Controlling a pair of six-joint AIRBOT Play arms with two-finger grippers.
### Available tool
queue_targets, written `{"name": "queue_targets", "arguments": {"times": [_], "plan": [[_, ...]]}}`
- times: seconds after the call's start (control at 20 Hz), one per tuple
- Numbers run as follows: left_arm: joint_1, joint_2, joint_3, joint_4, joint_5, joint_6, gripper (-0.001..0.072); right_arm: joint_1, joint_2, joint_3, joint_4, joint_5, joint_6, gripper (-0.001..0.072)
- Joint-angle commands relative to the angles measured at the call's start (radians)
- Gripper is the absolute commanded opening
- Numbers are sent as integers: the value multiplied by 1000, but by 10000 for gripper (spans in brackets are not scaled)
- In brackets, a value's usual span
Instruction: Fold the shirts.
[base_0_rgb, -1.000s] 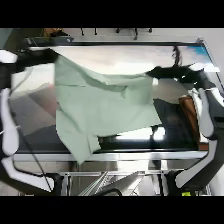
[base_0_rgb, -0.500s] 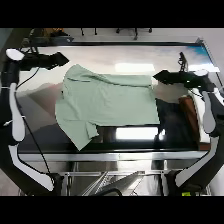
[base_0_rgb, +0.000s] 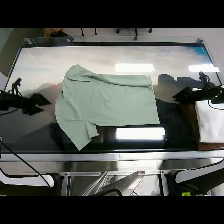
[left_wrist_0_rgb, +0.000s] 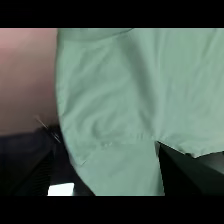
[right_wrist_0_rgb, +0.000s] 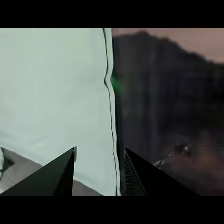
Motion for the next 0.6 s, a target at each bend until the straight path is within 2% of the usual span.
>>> {"name": "queue_targets", "arguments": {"times": [0.0, 0.15, 0.35, 0.45, 0.5, 0.55], "plan": [[16, 33, -222, 0, 134, 24, 691, -31, 53, -104, -34, 16, -10, 343], [-28, 21, -289, -84, 238, 87, 690, -29, 55, -149, -51, 39, -9, 343], [-101, -61, -271, -106, 195, 101, 689, -24, 55, -205, -59, 26, -10, 343], [-127, -101, -244, -104, 156, 109, 410, -12, 55, -226, -66, 16, -16, 346], [-135, -114, -225, -104, 142, 109, 351, -2, 55, -235, -66, 13, -29, 388], [-139, -121, -208, -105, 134, 108, 349, 11, 55, -243, -69, 8, -34, 404]]}}
